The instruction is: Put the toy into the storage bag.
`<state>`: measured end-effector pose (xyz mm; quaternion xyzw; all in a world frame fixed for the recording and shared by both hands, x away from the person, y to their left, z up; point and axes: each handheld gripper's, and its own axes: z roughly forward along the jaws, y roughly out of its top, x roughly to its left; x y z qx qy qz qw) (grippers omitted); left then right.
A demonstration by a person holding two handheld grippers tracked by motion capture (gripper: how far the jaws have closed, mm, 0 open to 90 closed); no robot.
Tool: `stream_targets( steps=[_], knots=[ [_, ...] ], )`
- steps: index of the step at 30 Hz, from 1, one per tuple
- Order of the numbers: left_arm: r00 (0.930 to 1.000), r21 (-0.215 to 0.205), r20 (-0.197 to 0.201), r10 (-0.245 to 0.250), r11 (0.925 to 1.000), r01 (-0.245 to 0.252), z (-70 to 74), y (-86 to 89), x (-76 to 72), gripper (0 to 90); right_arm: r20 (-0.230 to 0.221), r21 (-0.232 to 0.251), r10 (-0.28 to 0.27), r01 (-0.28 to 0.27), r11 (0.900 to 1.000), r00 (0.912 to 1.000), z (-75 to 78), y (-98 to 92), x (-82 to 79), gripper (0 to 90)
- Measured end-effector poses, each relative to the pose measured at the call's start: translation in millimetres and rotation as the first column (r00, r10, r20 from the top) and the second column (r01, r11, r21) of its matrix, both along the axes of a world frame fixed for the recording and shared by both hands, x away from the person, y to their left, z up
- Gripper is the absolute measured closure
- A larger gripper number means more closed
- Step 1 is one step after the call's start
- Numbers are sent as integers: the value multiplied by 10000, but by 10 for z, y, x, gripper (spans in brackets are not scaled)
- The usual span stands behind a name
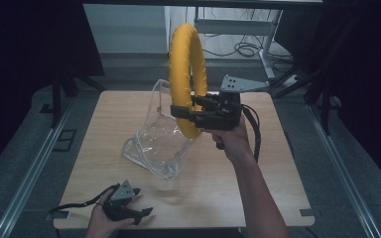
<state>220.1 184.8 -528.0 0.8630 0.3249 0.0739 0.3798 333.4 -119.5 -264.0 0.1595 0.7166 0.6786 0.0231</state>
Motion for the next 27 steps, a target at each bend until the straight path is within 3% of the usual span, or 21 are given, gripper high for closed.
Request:
stream_targets(
  steps=[27],
  knots=[
    [10000, -20, -8, -19, 10000, 19, 8, 1, -6, 184, -101, 85, 697, -696, 9975, 9975, -15, 334, 24, 513]
  ],
)
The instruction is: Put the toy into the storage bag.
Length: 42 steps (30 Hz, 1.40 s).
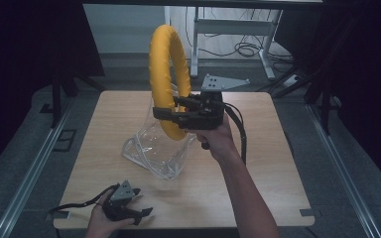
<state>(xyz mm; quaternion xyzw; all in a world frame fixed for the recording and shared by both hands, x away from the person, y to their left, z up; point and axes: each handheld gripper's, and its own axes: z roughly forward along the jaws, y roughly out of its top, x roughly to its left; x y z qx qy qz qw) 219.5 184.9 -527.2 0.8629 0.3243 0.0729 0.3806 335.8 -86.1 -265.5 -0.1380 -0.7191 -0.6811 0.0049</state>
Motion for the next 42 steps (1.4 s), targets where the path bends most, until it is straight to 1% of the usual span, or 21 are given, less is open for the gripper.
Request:
stream_targets(
  steps=[2, 3, 4, 5, 7, 8, 10, 13, 20, 23, 31, 34, 37, 39, 42],
  knots=[
    [10000, 59, 11, -12, 10000, 12, 1, -4, -1, 184, -46, 9, 32, -32, 10000, 10000, -9, 23, 6, 513],
    [9999, 247, 100, -54, 9997, 51, 6, -16, -6, 184, -43, 15, 59, -59, 10000, 10000, -14, 34, 10, 513],
    [9996, 432, 183, -197, 9989, 189, 14, -35, -11, 184, -31, 10, 72, -72, 10000, 10000, -18, 42, 13, 513],
    [9994, 365, 177, -299, 9989, 292, 17, -59, -17, 184, -76, 25, 95, -95, 10000, 9999, -22, 53, 13, 513],
    [9987, 452, 203, -458, 9980, 448, 14, -98, -26, 184, -105, 43, 124, -124, 9999, 9999, -29, 77, 17, 513],
    [9989, 414, 137, -455, 9981, 449, 6, -102, -24, 184, -121, 40, 139, -139, 9999, 9998, -30, 83, 17, 513],
    [9990, 543, 185, -409, 9977, 398, 3, -100, -24, 182, -130, 58, 186, -185, 9998, 9997, -39, 99, 18, 513],
    [9990, 495, 248, -366, 9981, 353, 21, -88, -25, 182, -177, 84, 280, -278, 9996, 9995, -62, 127, 24, 513],
    [9989, 548, 262, -380, 9978, 366, 22, -84, -26, 182, -279, 167, 444, -440, 9989, 9986, -128, 200, 51, 513],
    [9988, 614, 315, -379, 9975, 359, 25, -74, -30, 182, -471, 191, 532, -523, 9984, 9975, -154, 227, 50, 513],
    [9987, 664, 349, -379, 9972, 356, 29, -70, -26, 182, -536, 237, 754, -742, 9970, 9957, -228, 314, 60, 513],
    [9987, 672, 362, -352, 9972, 327, 22, -71, -29, 181, -573, 223, 801, -789, 9966, 9951, -262, 340, 67, 512],
    [9988, 707, 325, -375, 9969, 352, 14, -77, -28, 181, -775, 244, 837, -821, 9963, 9935, -299, 355, 72, 513],
    [9988, 711, 324, -377, 9968, 353, 14, -76, -28, 181, -702, 195, 810, -798, 9966, 9942, -331, 364, 89, 512],
    [9987, 685, 347, -364, 9971, 340, 17, -73, -29, 181, -809, 165, 804, -794, 9967, 9935, -384, 362, 108, 512]
  ],
)
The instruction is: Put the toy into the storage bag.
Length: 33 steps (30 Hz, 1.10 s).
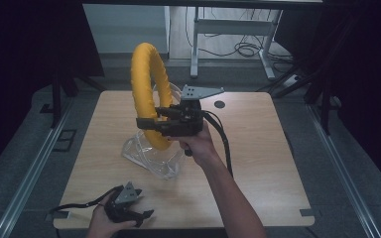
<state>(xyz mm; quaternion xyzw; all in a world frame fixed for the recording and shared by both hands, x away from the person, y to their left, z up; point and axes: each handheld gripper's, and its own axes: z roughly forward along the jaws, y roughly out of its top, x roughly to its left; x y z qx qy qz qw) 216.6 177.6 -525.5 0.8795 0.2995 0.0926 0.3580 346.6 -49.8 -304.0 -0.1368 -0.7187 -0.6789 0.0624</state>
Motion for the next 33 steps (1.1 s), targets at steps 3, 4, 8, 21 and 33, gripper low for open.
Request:
stream_targets(
  steps=[3, 4, 8, 21, 33],
  knots=[
    [10000, 5, -22, 4, 10000, -4, -3, -3, -3, 181, -110, -10, -33, 33, 10000, 9999, -47, -7, 21, 512],
    [10000, 16, -30, 0, 10000, 0, -4, -4, -3, 181, -136, -11, -40, 40, 10000, 9999, -58, -9, 27, 512],
    [10000, 16, -47, -5, 10000, 5, -7, -6, -3, 181, -323, -12, -73, 72, 10000, 9995, -127, -18, 57, 512],
    [10000, 70, -39, -44, 10000, 44, -19, -10, -2, 181, -711, 2, -109, 109, 9999, 9974, -391, -14, 136, 512],
    [10000, 62, -54, -44, 10000, 44, -25, -14, 0, 181, -1085, -69, -162, 155, 9999, 9940, -568, -47, 159, 511]
  ],
)
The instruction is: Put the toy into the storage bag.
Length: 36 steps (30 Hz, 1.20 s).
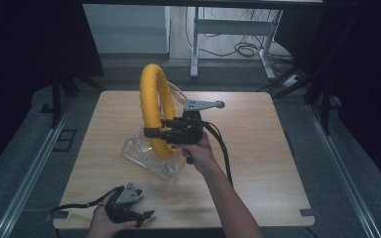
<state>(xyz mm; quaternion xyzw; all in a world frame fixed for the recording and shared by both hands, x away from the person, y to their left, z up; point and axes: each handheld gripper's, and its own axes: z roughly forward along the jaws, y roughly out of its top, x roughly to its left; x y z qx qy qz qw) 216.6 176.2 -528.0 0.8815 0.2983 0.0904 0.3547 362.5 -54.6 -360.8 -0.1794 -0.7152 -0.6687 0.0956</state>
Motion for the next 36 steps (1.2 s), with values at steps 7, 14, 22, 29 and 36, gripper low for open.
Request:
stream_targets(
  steps=[7, 14, 22, 29, 36],
  knots=[
    [10000, 75, -12, -41, 10000, 42, -4, 0, 3, 181, -284, -106, -8, 5, 9999, 9996, -126, -5, 36, 511],
    [10000, 69, -18, -59, 10000, 60, -4, 0, 1, 181, -481, -222, -13, 2, 9998, 9988, -234, 1, 62, 510],
    [10000, 81, -28, -53, 10000, 53, -1, 3, 1, 181, -447, -1014, -521, 473, 9937, 9976, -401, -9, 132, 483],
    [10000, 87, -57, -57, 9999, 58, -5, -2, 1, 181, 62, -1225, -811, 813, 9891, 9967, -380, -25, 96, 457],
    [10000, 93, -22, -47, 9999, 47, -1, 2, 0, 181, 573, -1587, -1155, 1233, 9796, 9917, -358, -7, 26, 377]
  ],
)
